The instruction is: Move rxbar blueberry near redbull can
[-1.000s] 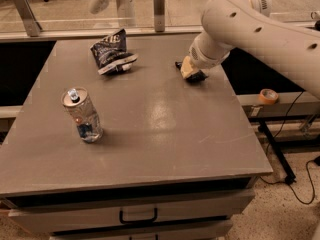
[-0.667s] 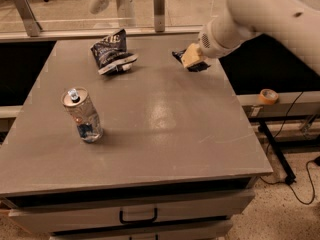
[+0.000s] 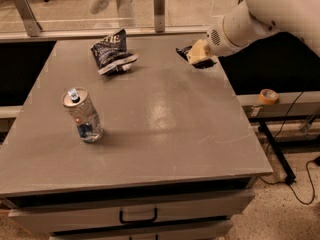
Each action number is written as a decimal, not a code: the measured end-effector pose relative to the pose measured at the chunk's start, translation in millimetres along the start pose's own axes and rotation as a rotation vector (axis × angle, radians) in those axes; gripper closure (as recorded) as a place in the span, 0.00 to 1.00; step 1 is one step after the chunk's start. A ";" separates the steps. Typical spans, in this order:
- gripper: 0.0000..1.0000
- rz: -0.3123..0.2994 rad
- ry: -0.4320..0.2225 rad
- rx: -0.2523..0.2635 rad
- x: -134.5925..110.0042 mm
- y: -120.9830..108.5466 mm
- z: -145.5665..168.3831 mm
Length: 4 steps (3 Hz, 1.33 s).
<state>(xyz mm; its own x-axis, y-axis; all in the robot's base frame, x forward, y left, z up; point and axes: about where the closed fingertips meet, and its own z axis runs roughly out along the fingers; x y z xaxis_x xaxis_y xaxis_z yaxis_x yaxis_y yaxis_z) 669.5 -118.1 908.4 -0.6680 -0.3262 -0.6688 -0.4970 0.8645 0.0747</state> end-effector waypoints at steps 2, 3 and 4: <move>1.00 -0.086 -0.018 -0.177 24.2 79.2 -21.9; 1.00 -0.112 -0.061 -0.377 32.8 114.4 -33.7; 1.00 -0.132 -0.098 -0.452 27.7 133.4 -39.4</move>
Offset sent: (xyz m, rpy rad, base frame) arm -0.1216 0.0938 0.0160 0.1766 0.0220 0.3253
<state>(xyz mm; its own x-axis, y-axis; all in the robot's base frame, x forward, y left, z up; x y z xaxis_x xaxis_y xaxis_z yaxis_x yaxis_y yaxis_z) 562.9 -26.9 929.1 -0.5389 -0.3655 -0.7589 -0.7793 0.5584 0.2844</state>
